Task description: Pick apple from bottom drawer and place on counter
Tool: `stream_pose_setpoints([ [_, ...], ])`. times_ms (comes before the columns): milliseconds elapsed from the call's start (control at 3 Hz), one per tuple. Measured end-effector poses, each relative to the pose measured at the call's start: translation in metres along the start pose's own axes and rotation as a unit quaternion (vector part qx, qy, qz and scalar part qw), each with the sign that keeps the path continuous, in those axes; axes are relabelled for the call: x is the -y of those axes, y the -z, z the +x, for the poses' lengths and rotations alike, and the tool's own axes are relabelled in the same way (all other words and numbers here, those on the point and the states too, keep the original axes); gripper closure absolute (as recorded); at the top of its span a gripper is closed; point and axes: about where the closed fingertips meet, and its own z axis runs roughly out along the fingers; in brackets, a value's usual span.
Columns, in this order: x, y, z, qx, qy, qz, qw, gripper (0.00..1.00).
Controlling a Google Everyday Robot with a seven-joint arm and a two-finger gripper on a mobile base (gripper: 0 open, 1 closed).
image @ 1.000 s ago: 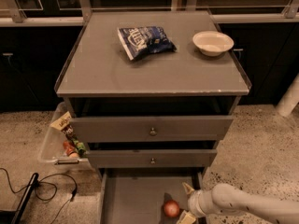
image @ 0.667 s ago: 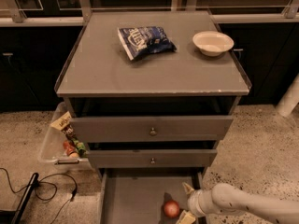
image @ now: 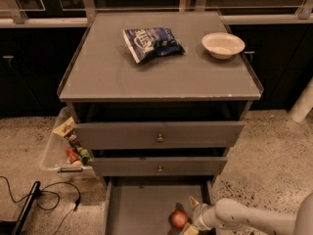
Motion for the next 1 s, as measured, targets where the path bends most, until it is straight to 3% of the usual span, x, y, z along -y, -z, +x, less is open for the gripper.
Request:
stream_pose_setpoints([
  [1000,0.011,-0.061,0.026,0.053,0.009,0.013,0.9985,0.0],
])
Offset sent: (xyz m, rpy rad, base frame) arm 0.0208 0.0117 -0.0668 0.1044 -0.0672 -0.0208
